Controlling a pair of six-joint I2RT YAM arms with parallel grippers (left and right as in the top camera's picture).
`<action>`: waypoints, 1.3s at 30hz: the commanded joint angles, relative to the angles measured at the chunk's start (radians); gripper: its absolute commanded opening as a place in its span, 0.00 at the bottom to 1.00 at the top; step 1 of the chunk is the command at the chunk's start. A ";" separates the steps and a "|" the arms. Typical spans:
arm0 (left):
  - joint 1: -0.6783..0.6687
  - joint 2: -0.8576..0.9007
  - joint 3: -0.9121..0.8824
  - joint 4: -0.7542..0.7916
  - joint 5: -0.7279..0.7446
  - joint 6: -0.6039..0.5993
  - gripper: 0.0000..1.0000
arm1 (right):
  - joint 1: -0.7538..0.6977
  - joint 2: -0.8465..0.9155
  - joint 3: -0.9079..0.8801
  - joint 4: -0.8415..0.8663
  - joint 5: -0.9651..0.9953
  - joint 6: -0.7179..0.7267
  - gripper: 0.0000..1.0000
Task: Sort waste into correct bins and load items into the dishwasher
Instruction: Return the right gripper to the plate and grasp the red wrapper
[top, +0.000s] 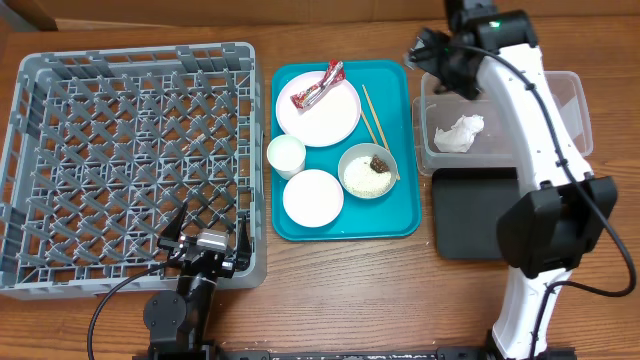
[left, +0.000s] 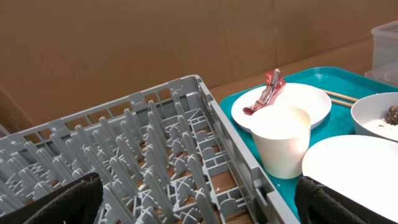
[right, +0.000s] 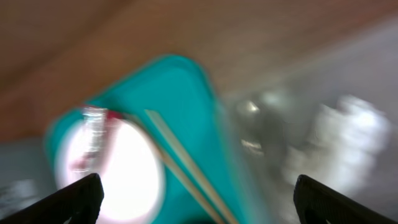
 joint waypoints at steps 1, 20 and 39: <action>0.006 -0.009 -0.005 0.001 0.002 0.003 1.00 | 0.119 -0.026 0.032 0.083 -0.049 0.028 0.97; 0.006 -0.009 -0.005 0.001 0.002 0.003 1.00 | 0.267 0.360 0.032 0.377 0.052 0.191 0.89; 0.006 -0.009 -0.005 0.001 0.002 0.003 1.00 | 0.289 0.394 0.032 0.562 0.060 0.215 0.75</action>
